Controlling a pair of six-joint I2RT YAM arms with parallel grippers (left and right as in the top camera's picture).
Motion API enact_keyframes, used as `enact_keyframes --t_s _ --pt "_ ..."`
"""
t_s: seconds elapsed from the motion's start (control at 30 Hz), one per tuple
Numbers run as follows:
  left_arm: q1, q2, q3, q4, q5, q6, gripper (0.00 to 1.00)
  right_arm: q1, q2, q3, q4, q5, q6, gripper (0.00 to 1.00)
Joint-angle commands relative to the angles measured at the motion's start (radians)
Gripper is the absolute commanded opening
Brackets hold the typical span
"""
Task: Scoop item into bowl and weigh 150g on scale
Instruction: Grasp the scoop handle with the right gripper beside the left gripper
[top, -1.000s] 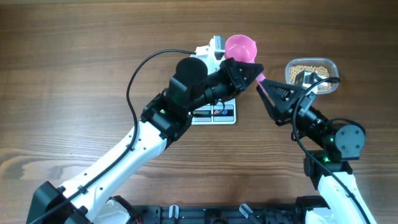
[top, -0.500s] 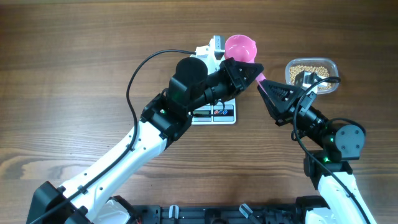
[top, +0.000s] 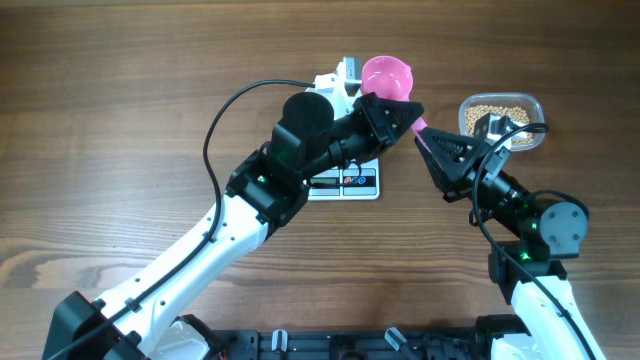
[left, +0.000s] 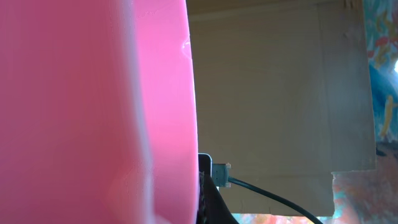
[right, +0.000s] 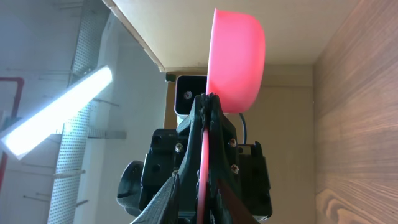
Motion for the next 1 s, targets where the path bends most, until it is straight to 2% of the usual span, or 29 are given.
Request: enact_keyframes --t_s 0.0,0.8,0.83,0.9,0.93,0.97 --pt "-0.005 -0.014 0.012 0.0 -0.014 -0.002 0.04 0.005 0.003 0.026 0.009 0.016 0.02 0.17" --pt "-0.005 -0.014 0.012 0.0 -0.013 -0.002 0.06 0.005 0.003 0.025 0.008 0.016 0.023 0.04" --pt "-0.005 -0.014 0.012 -0.001 -0.011 -0.002 0.08 0.005 0.003 0.026 0.008 0.016 0.023 0.05" --pt "-0.005 -0.014 0.012 0.0 -0.005 -0.002 0.25 0.005 0.003 0.025 0.003 0.016 0.022 0.05" --pt "-0.005 -0.014 0.012 -0.001 -0.005 -0.002 0.41 0.005 0.003 0.025 0.0 0.016 0.018 0.05" --pt "-0.005 -0.014 0.012 -0.002 -0.005 -0.002 0.51 0.005 0.003 0.025 0.0 0.017 0.005 0.05"
